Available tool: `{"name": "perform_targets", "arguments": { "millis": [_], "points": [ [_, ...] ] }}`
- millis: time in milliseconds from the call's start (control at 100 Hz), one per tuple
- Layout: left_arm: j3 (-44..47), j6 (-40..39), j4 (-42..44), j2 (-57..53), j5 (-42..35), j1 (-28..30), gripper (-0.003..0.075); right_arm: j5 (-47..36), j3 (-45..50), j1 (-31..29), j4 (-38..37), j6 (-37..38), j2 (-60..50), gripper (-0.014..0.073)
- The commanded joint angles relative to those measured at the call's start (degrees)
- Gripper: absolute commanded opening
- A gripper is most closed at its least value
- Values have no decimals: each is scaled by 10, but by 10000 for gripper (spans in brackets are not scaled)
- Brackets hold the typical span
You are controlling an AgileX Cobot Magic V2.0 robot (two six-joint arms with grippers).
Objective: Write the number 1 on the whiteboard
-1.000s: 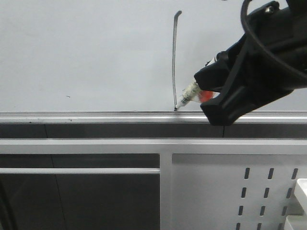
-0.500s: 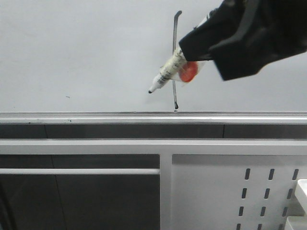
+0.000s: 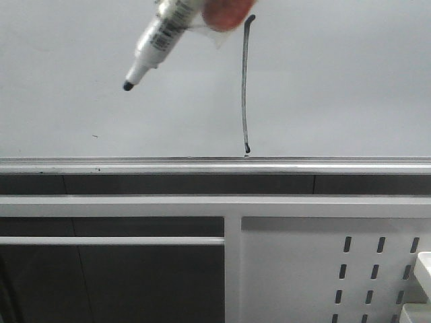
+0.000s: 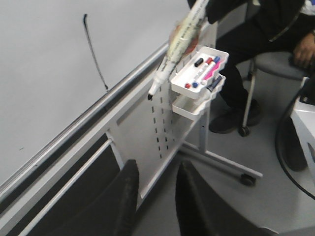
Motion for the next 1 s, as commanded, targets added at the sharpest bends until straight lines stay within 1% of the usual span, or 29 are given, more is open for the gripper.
{"name": "perform_targets", "arguments": {
  "millis": [0, 50, 190, 300, 420, 650, 830, 990],
  "points": [
    [-46, 56, -62, 53, 0, 2, 190, 47, -58, 1, 5, -2, 26, -77],
    [-59, 84, -81, 74, 6, 2, 190, 79, -82, 1, 5, -2, 45, -77],
    [-79, 98, -90, 118, 9, 2, 190, 133, -148, 1, 17, -2, 90, -77],
    [-81, 103, -96, 134, 10, 2, 190, 142, -188, 12, 19, -2, 114, -77],
    [-81, 141, -117, 145, 17, 1, 190, 142, -220, 35, 18, -2, 133, -77],
    [-81, 153, -131, 148, -6, 1, 190, 142, -228, 46, 15, -2, 150, -77],
    [-81, 153, -131, 157, 2, 1, 190, 139, -236, 46, 20, -2, 150, -77],
    [-81, 153, -151, 177, 15, 1, 190, 142, -247, 47, 22, -2, 150, -77]
  ]
}}
